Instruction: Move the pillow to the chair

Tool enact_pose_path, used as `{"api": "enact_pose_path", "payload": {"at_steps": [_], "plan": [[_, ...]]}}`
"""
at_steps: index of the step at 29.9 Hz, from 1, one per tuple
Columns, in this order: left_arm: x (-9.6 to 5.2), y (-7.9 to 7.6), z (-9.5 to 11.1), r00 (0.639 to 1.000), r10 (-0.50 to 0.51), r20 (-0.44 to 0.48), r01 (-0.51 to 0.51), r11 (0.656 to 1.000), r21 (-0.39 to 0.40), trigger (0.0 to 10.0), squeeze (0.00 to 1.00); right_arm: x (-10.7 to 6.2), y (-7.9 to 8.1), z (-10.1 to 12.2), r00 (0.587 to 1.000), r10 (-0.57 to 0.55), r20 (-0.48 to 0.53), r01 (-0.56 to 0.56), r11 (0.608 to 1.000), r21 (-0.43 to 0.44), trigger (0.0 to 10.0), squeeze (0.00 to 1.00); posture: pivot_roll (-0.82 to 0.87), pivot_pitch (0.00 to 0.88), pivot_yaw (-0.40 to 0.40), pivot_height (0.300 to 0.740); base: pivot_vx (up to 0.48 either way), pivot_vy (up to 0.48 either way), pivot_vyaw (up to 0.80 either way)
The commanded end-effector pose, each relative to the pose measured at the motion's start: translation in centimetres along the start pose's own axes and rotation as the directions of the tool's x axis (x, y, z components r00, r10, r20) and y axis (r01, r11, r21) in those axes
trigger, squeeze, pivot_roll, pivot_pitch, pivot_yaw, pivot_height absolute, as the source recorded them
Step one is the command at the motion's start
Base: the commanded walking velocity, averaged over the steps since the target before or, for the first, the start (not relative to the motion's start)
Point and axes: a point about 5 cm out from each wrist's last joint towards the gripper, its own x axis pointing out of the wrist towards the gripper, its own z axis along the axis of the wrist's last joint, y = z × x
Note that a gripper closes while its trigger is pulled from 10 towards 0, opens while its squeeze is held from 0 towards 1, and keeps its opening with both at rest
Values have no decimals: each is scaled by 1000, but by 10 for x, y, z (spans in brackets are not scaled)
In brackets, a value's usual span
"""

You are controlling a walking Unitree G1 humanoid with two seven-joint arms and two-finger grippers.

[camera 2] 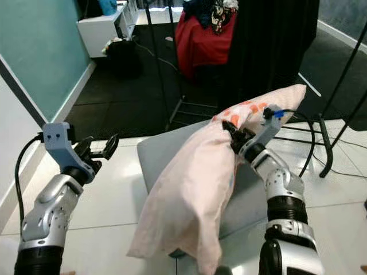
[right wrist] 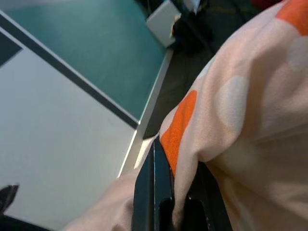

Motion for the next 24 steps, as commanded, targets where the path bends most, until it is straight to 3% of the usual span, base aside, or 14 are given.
{"api": "enact_pose_path", "payload": {"at_steps": [1, 17, 21, 24], "plan": [[-3, 5, -6, 1000, 22, -19, -23, 999, -25, 10000, 0, 4, 14, 12, 997, 63, 48, -61, 998, -33, 0, 0, -176, 40, 16, 675, 0, 0, 0], [-6, 4, -17, 997, 41, -63, -44, 998, -53, 10000, 0, 6, 19, 14, 997, 59, 43, -57, 998, -40, 0, 0, -179, 43, 7, 735, 0, 0, 0], [-8, 2, -23, 995, 38, -95, -43, 998, -51, 10000, 0, 6, 18, 9, 998, 44, 37, -43, 998, -36, 0, 0, -177, 42, 7, 740, -480, 0, 0], [-9, 1, -22, 997, 32, -71, -36, 998, -58, 10000, 0, 6, 18, 7, 999, 39, 32, -38, 999, -37, 0, 0, -174, 42, 6, 740, -385, 0, 0]]}}
